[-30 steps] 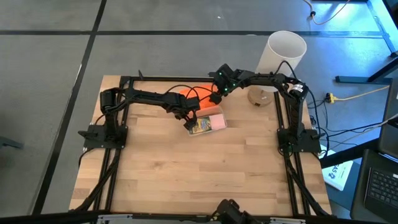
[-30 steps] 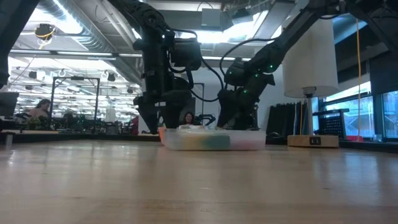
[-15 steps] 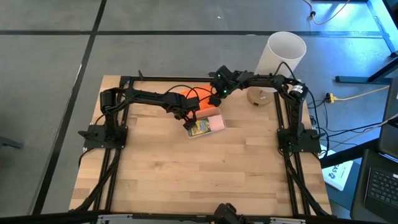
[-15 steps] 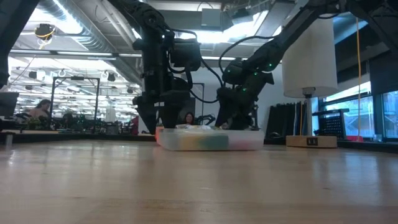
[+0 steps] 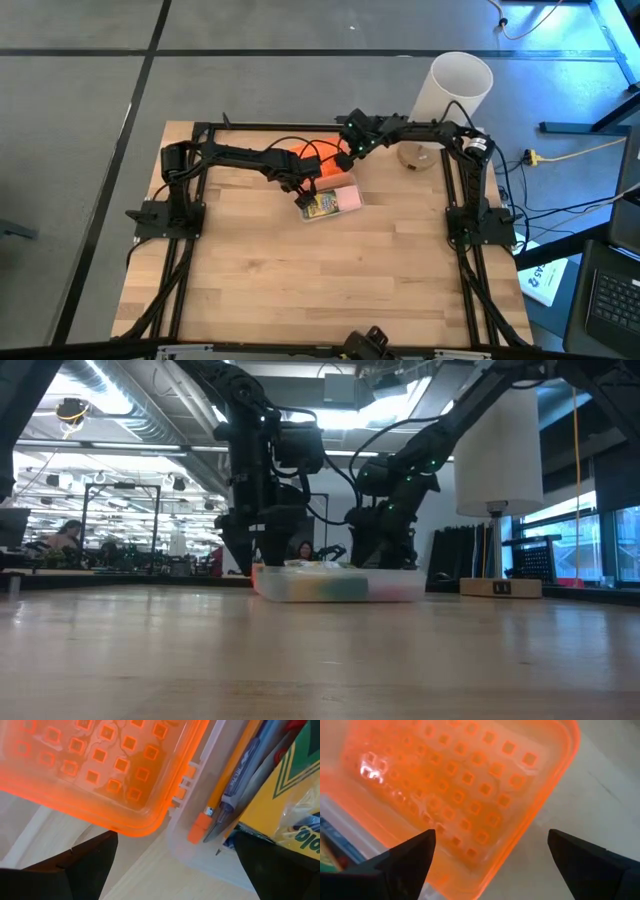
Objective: Pack school essentials
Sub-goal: Close the orange supply box
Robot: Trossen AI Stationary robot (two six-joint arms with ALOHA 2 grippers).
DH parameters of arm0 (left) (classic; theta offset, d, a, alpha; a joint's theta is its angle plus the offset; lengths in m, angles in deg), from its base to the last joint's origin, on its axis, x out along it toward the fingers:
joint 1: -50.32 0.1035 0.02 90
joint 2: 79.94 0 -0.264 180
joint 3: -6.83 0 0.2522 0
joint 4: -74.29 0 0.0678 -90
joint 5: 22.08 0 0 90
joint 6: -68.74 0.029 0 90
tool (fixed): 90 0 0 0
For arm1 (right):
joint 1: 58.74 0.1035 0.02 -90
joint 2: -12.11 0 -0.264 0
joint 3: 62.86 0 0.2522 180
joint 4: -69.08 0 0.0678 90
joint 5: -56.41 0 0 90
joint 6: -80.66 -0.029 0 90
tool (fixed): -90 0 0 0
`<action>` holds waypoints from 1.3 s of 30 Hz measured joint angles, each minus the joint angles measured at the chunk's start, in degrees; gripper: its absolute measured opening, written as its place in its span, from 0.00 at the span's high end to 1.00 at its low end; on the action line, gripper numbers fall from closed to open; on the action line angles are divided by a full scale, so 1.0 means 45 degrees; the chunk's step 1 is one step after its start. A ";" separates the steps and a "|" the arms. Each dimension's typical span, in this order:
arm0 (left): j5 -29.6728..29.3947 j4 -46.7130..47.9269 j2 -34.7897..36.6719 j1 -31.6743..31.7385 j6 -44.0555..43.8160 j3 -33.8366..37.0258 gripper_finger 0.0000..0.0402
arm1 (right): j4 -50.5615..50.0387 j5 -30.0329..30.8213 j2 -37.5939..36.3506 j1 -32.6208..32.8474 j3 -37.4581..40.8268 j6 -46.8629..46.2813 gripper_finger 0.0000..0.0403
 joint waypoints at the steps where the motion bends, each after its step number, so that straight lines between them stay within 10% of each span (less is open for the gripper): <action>1: 0.0000 0.0002 0.0000 0.0000 0.0000 0.0000 0.02 | 0.0005 0.0151 0.0000 0.0045 0.0000 0.0000 0.04; 8: 0.0005 0.0012 0.0000 0.0000 0.0004 0.0000 0.02 | 0.0005 0.0887 0.0000 0.0439 0.0000 -0.0005 0.14; 27: 0.0010 0.0070 0.0000 -0.0510 -0.0141 0.0000 0.02 | 0.0010 0.1569 0.0000 0.0511 0.0002 -0.0419 0.80; 39: -0.0043 0.0274 0.0407 -0.0500 0.0121 0.0000 0.02 | 0.0092 0.1605 0.0000 0.0508 0.0000 -0.0418 0.91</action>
